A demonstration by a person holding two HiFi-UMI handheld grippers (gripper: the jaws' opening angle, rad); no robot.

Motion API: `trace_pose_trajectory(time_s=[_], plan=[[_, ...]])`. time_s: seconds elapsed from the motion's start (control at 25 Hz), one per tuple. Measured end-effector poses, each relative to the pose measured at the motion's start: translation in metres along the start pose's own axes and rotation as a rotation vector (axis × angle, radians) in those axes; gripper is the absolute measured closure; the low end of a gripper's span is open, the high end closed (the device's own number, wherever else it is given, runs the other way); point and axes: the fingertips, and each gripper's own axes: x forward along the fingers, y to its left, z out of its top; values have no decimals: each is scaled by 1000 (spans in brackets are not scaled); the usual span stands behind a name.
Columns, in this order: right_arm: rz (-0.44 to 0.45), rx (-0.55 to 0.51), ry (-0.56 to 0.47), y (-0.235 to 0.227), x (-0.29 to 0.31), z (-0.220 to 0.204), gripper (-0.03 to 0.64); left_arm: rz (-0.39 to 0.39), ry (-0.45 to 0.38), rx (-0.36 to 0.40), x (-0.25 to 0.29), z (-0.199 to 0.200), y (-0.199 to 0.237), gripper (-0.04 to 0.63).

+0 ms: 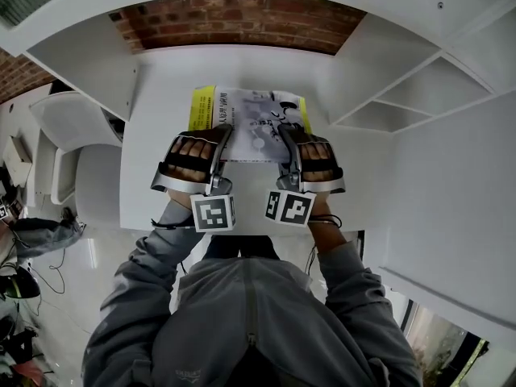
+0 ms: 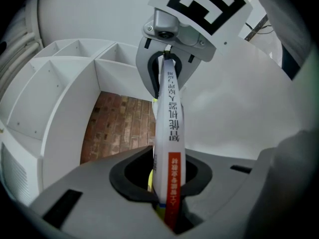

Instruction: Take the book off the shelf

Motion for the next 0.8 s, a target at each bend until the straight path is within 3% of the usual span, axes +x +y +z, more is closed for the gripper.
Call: trace_pose_trajectory(time_s=[0.24, 0.8], plan=[[151, -9, 48, -46, -20, 25, 534, -101, -32, -58, -25, -10, 47, 514], [217, -8, 67, 11, 6, 4, 532, -180, -29, -93, 9, -9, -17, 515]])
